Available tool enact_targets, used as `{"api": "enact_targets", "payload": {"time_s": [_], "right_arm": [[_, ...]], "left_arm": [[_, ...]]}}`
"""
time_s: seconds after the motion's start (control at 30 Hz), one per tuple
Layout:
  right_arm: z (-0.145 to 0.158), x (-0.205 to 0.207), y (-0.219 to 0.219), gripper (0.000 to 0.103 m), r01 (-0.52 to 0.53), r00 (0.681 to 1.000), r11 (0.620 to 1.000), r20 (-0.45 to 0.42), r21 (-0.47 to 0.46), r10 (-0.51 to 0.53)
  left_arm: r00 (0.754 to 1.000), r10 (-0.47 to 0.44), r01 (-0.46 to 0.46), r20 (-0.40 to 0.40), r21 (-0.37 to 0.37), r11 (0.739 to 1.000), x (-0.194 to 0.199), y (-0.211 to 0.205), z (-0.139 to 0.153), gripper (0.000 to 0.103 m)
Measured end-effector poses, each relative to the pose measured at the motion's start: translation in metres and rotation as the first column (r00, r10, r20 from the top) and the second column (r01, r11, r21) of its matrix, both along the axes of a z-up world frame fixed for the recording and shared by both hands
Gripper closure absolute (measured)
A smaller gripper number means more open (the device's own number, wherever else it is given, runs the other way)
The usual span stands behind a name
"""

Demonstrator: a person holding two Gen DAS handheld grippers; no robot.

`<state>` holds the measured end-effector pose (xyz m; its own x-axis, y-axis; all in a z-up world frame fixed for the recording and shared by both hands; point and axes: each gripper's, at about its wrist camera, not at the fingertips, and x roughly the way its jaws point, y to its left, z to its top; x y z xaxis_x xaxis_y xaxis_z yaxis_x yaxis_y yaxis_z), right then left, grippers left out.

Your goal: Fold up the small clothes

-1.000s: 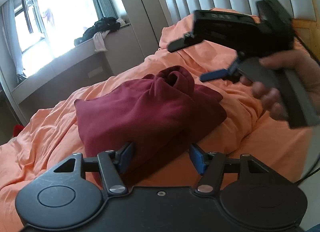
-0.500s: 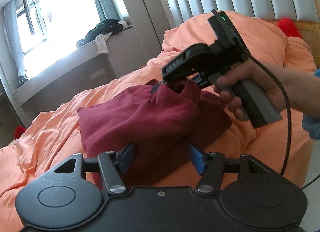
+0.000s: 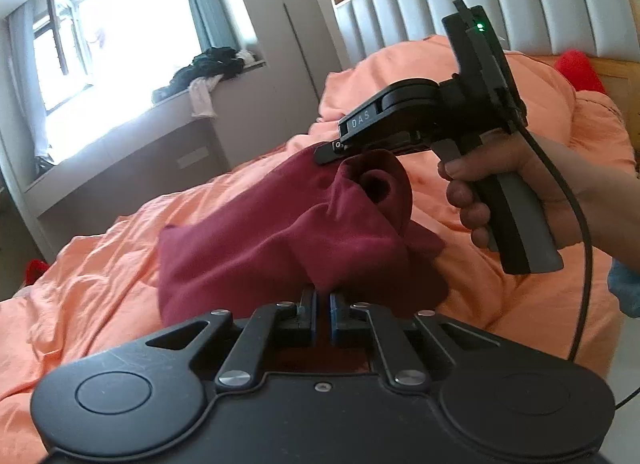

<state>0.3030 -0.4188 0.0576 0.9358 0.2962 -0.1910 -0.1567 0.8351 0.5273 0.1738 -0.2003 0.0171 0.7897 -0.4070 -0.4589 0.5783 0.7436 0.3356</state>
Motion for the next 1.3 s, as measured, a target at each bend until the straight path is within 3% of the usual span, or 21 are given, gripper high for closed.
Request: {"api": "enact_targets", "payload": {"time_s": [0.27, 0.43, 0.53, 0.57, 0.67, 0.7, 0.83, 0.93, 1.0, 1.13, 1.3], "right_arm": [[-0.043, -0.002, -0.016, 0.097, 0.054, 0.993, 0.997, -0.107, 0.052, -0.048], [-0.053, -0.003, -0.016, 0.093, 0.056, 0.992, 0.997, -0.117, 0.059, -0.049], [-0.05, -0.008, -0.014, 0.084, 0.067, 0.992, 0.997, -0.112, 0.024, -0.064], [-0.047, -0.012, -0.012, 0.079, 0.073, 0.991, 0.997, -0.11, 0.014, -0.071], [-0.041, -0.025, -0.008, 0.054, 0.093, 0.992, 0.996, -0.08, -0.02, -0.094], [-0.04, -0.029, -0.007, 0.045, 0.095, 0.993, 0.995, -0.065, -0.032, -0.097], [-0.034, -0.051, 0.004, 0.026, 0.093, 0.995, 0.992, -0.019, -0.083, -0.095], [-0.032, -0.067, 0.014, 0.013, 0.094, 0.996, 0.99, 0.003, -0.106, -0.094], [-0.033, -0.078, 0.024, 0.005, 0.092, 0.996, 0.989, 0.013, -0.112, -0.091], [-0.04, -0.106, 0.046, 0.0, 0.068, 0.997, 0.987, 0.035, -0.145, -0.064], [-0.05, -0.135, 0.08, 0.0, 0.055, 0.998, 0.964, 0.055, -0.261, -0.041]], "left_arm": [[0.997, -0.041, 0.041, -0.071, 0.0, 0.999, 0.004, -0.005, -0.016, 0.095], [0.982, -0.068, 0.053, -0.174, -0.091, 0.994, 0.012, 0.011, -0.009, 0.082], [0.968, -0.082, 0.04, -0.237, -0.176, 0.984, 0.017, 0.023, -0.001, 0.063], [0.965, -0.084, 0.034, -0.248, -0.2, 0.979, 0.016, 0.025, 0.001, 0.061], [0.962, -0.086, 0.017, -0.26, -0.257, 0.966, 0.015, 0.033, 0.009, 0.048], [0.963, -0.086, 0.013, -0.257, -0.275, 0.961, 0.014, 0.036, 0.012, 0.043], [0.972, -0.06, -0.019, -0.227, -0.33, 0.944, 0.014, 0.044, 0.027, 0.023], [0.982, 0.028, -0.092, -0.186, -0.347, 0.933, 0.014, 0.051, 0.037, 0.006], [0.981, 0.115, -0.164, -0.158, -0.35, 0.922, 0.016, 0.058, 0.041, 0.004], [0.956, 0.226, -0.281, -0.188, -0.353, 0.893, 0.031, 0.075, 0.04, 0.003], [0.921, 0.269, -0.358, -0.281, -0.342, 0.869, 0.049, 0.094, 0.026, 0.003]]}}
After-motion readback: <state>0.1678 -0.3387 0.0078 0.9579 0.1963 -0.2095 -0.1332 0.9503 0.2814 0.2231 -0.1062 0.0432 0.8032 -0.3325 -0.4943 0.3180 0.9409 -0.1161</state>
